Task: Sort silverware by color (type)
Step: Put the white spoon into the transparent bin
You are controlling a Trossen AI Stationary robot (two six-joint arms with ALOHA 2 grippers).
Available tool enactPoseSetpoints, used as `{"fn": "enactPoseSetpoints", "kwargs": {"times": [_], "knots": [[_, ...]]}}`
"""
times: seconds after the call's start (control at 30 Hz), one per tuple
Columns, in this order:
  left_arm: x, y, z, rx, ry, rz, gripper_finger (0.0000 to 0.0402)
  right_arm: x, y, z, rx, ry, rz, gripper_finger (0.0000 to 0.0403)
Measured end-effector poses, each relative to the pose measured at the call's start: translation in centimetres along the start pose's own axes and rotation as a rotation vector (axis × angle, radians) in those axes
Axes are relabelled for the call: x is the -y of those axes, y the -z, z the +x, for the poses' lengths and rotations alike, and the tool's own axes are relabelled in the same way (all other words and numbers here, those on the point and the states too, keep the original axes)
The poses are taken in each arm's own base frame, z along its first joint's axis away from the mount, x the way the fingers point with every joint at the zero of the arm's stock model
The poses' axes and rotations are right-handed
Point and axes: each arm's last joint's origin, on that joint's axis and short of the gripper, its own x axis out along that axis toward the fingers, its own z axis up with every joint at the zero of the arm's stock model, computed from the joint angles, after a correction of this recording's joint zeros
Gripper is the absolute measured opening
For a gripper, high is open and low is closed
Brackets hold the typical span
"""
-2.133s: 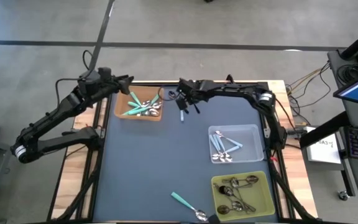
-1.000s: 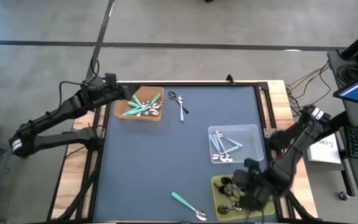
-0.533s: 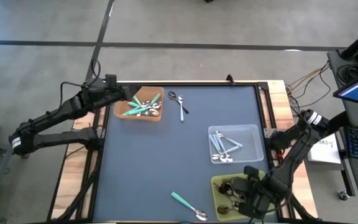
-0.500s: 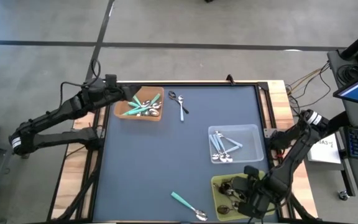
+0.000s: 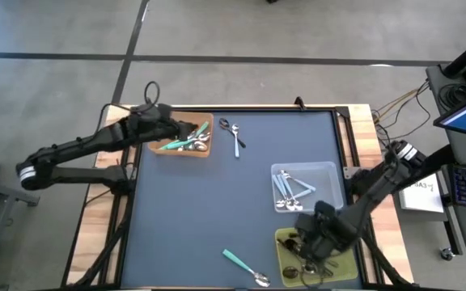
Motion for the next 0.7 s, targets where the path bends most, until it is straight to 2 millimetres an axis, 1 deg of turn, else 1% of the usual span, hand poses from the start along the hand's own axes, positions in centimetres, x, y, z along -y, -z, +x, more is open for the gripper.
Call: {"fn": "enactPoseSetpoints", "kwargs": {"times": [0.1,0.2,0.3,0.43,0.57,0.7], "knots": [[-0.1,0.2,0.8,-0.021,-0.01,0.03,0.0178,1.2,-2.2,0.4,-0.003,0.025,0.014,0.0119],[0.0,0.4,1.3,-0.079,0.04,0.084,0.0178,2.6,-4.8,0.8,0.005,0.042,0.044,0.0114],[0.0,0.8,2.0,-0.157,0.096,0.115,0.0178,4.5,-7.3,1.2,0.011,0.063,0.081,0.0108],[-0.3,1.7,3.6,-0.289,0.155,0.187,0.0178,7.2,-10.4,1.6,0.05,0.105,0.138,0.01],[-0.7,2.4,5.3,-0.349,0.163,0.272,0.0178,10.1,-12.7,1.7,0.062,0.137,0.222,0.0095],[-1.4,3.0,6.8,-0.377,0.115,0.332,0.0178,12.5,-14.2,1.8,0.066,0.158,0.311,0.0098]]}}
